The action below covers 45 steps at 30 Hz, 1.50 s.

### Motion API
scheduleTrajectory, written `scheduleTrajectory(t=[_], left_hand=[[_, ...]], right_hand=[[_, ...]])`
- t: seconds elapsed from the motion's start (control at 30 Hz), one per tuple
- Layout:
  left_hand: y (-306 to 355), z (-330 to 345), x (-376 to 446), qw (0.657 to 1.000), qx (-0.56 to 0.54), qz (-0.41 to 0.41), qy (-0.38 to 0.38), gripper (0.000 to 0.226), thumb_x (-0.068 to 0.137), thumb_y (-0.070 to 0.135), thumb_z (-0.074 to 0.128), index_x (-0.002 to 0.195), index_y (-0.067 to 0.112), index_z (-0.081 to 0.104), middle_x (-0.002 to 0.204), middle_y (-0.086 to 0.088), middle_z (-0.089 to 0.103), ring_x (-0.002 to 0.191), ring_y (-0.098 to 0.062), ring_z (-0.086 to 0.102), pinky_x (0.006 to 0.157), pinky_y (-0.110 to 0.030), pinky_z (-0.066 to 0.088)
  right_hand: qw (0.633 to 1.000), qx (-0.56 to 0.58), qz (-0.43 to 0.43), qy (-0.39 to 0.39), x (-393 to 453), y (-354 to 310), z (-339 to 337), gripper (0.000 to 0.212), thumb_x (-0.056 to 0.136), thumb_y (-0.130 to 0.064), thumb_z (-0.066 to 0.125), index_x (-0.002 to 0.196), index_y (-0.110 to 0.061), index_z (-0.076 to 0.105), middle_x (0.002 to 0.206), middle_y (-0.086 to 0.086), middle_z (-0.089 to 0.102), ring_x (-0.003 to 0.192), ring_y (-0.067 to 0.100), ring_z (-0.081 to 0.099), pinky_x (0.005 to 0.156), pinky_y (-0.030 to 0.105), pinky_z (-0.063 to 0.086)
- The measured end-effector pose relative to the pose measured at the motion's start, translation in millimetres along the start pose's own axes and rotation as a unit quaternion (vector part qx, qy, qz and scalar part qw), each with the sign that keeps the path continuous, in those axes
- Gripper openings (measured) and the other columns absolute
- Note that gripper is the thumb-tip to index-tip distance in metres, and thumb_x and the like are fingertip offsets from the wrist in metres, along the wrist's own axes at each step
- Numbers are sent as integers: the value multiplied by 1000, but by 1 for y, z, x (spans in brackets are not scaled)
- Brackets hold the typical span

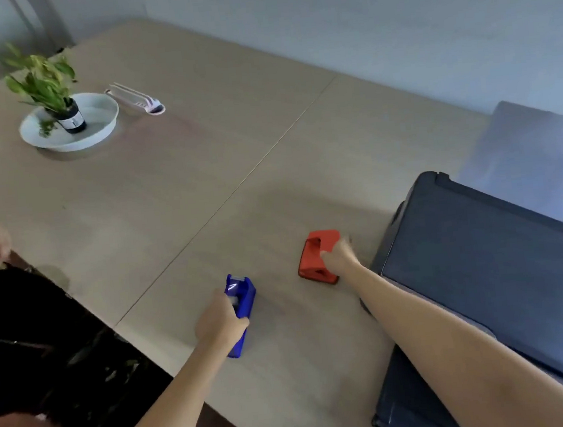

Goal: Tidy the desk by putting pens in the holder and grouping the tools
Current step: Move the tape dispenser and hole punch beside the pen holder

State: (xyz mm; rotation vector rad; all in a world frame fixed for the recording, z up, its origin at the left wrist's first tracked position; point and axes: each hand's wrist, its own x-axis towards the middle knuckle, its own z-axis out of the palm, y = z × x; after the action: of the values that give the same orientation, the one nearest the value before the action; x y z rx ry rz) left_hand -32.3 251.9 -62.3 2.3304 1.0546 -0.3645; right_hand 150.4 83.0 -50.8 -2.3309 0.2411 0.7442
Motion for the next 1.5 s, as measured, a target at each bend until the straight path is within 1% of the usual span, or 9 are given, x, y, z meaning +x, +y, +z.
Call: scheduleTrajectory(t=[0.1,0.3,0.53,0.63,0.73,0.83,0.97,1.17,1.5], left_hand=[[-3,-5,4,1000,17,20,10,26,73,22,67,97,19,57,78,6,55,71,-22,54,59,-23,38],[-9,-41,4,983,-154,-7,-94,23,57,34,75,74,20,68,92,-11,68,83,-25,64,63,-29,44],[53,-92,-50,943,-306,66,-114,34,56,29,80,86,16,72,95,-13,74,95,-32,68,72,-37,49],[101,-99,-87,926,-332,128,-123,26,69,18,82,91,12,71,96,-15,74,95,-33,68,77,-41,50],[153,-88,-136,909,-325,193,-175,48,54,28,87,96,13,71,93,-11,77,90,-29,71,75,-39,54],[204,-53,-192,891,-305,248,-228,61,37,41,82,91,14,73,86,-4,79,78,-20,75,65,-31,55],[259,19,-266,861,-260,307,-311,39,57,20,89,91,12,73,86,-4,79,73,-14,75,56,-21,58],[303,151,-357,829,-122,325,-439,44,53,26,87,92,17,69,90,-4,79,85,-24,75,83,-46,60],[350,313,-390,890,103,358,-262,29,62,42,70,81,19,69,80,0,65,78,-23,59,61,-25,39]], right_hand=[[990,136,36,11,10,-2,2,38,82,-15,63,114,-1,50,112,18,59,90,32,62,64,42,56],[973,227,-3,-29,-11,-10,-14,20,78,-6,63,96,-2,57,104,20,62,69,29,67,51,39,61],[950,277,-141,-38,-76,-9,-111,7,76,-7,65,83,-6,66,91,19,70,85,39,71,77,56,59],[924,329,-191,-35,-119,15,-175,9,85,1,61,94,0,63,98,23,65,92,43,68,80,54,58],[914,345,-214,-7,-156,62,-238,24,87,-1,61,110,8,59,105,26,64,92,40,68,73,48,61],[901,369,-223,44,-190,130,-294,24,87,-1,61,109,9,59,99,21,62,84,34,67,69,43,61],[887,392,-201,138,-230,231,-353,25,86,-1,62,106,13,57,95,21,60,71,26,68,61,38,63],[873,409,-103,246,-273,387,-398,24,87,-3,62,104,13,58,98,32,63,85,43,67,65,39,63],[876,381,101,278,-234,546,-365,15,86,1,61,100,7,62,80,18,63,67,30,67,53,43,61]])
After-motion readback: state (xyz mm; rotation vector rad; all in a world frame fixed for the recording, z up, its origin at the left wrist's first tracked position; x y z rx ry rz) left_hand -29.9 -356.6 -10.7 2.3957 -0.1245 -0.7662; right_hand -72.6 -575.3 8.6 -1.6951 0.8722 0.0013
